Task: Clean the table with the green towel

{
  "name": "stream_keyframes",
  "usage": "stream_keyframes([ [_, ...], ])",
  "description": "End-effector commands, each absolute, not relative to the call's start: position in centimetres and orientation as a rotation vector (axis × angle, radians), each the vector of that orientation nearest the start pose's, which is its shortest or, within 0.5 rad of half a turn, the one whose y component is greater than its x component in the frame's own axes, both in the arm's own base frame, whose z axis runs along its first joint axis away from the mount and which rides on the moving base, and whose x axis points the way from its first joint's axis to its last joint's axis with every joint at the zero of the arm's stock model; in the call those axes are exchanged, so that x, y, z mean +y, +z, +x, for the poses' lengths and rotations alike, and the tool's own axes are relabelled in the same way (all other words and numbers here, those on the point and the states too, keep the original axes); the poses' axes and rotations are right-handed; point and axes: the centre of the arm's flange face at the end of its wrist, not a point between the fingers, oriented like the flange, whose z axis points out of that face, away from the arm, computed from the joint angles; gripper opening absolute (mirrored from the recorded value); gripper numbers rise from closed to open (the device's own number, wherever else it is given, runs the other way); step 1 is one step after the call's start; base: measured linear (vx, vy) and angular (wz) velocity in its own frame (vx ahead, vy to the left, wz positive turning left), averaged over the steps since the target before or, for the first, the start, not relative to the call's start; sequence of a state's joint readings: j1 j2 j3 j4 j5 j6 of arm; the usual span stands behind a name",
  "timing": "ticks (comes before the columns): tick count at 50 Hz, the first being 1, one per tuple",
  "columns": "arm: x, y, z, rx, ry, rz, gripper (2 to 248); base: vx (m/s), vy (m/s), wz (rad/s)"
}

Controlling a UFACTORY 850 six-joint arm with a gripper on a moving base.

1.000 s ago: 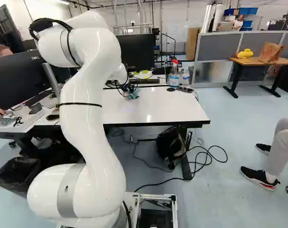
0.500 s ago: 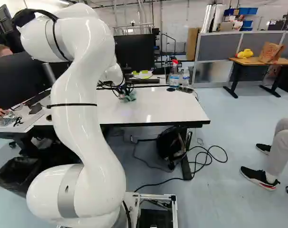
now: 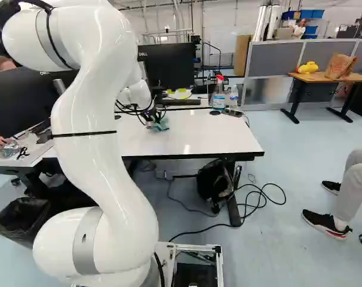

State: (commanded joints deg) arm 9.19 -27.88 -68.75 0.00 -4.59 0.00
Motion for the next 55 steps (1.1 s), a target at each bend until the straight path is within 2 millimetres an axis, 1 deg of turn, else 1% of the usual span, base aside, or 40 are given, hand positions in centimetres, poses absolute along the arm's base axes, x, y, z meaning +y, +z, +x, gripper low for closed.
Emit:
stream_keyframes([
  [13, 7.9, 41.2, 62.2, -0.186, -0.963, -2.943, 55, 0.000, 0.000, 0.000],
  [28, 5.6, 41.1, 63.8, -0.128, -0.983, -2.952, 55, 0.000, 0.000, 0.000],
  [39, 5.0, 40.9, 65.7, -0.111, -1.006, -2.948, 55, 0.000, 0.000, 0.000],
  [55, 4.9, 40.6, 68.6, -0.105, -1.043, -2.936, 55, 0.000, 0.000, 0.000],
])
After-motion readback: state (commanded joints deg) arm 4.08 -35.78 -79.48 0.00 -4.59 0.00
